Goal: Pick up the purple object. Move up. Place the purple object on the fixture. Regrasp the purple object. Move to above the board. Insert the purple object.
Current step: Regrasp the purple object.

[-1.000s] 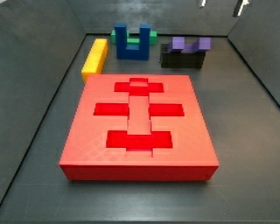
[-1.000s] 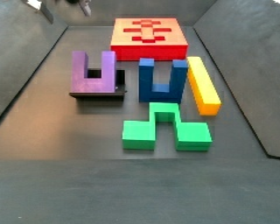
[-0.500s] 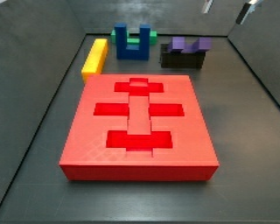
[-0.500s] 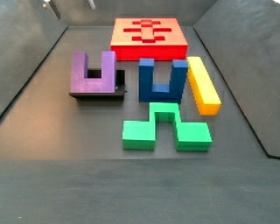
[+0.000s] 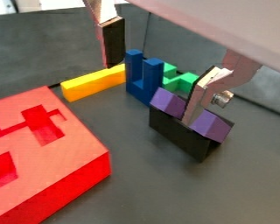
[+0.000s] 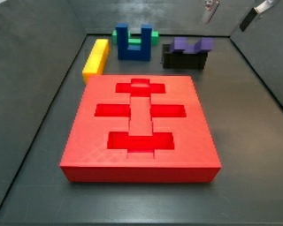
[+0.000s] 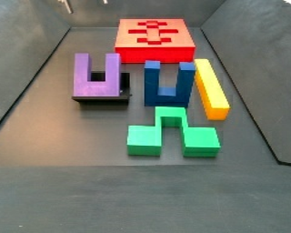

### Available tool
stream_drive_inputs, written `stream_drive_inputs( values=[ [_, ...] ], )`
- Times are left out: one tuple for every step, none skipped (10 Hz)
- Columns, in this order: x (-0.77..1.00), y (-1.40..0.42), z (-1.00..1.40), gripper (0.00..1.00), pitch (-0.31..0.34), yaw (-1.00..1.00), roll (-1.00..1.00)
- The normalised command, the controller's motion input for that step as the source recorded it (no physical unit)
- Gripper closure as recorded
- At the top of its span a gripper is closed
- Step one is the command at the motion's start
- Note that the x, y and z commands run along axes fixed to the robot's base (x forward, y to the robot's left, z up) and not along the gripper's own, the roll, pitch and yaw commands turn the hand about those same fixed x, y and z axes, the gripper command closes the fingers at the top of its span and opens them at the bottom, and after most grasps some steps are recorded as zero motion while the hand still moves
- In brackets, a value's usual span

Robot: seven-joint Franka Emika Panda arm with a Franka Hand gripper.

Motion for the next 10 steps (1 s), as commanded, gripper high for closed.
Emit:
stream_drive_inputs(
  values=[
    [-0.61,-0.44,0.04,0.0,-0.663,-0.05,0.34],
    [-0.59,-0.43,0.04,0.0,-0.694,-0.07,0.31],
    [-0.61,-0.43,0.0,0.0,-0.74,-0.05,0.32],
    [-0.54,-0.4,-0.1,0.0,-0.76,-0.05,0.5],
    [-0.39,-0.4,-0.21,0.0,-0.749,-0.04,0.64],
    [-0.26,-0.38,-0.23,0.0,-0.686,0.0,0.75],
    [0.07,-0.22,-0.27,0.0,-0.431,0.04,0.75],
    [0.33,-0.05,-0.08,0.0,-0.091,0.06,0.86],
    [0.43,0.0,-0.03,0.0,-0.023,0.07,0.89],
    [0.55,0.0,0.0,0.0,0.0,0.07,0.9]
  ],
)
